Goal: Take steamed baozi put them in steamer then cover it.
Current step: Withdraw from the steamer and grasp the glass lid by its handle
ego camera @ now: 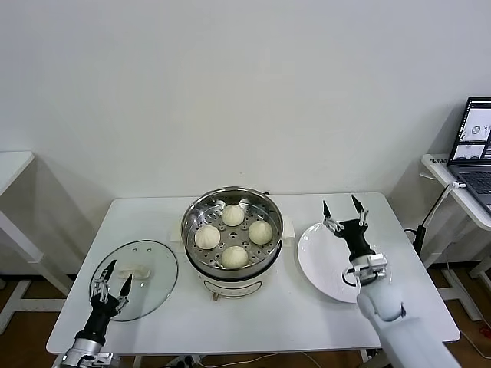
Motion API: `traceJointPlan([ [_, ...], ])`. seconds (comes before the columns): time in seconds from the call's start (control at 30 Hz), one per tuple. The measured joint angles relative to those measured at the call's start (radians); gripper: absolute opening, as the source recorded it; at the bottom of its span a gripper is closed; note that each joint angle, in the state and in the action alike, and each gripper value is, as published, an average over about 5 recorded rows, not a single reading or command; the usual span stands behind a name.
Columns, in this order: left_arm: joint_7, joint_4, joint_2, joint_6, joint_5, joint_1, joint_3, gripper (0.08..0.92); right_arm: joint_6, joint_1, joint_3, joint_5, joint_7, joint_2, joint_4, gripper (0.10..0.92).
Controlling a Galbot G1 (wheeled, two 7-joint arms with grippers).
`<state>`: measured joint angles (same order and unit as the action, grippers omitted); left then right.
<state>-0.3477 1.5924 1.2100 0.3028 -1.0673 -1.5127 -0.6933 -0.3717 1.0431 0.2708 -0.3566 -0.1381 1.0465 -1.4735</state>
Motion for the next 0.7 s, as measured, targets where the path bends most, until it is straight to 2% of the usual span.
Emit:
traceJointPlan([
  [0.7,-0.034,-0.121,0.009,-0.025,-0.145,0.083,0.002,0.823,-0.031,0.130,0.090,0.061,0.005,0.108,0.012,0.823],
])
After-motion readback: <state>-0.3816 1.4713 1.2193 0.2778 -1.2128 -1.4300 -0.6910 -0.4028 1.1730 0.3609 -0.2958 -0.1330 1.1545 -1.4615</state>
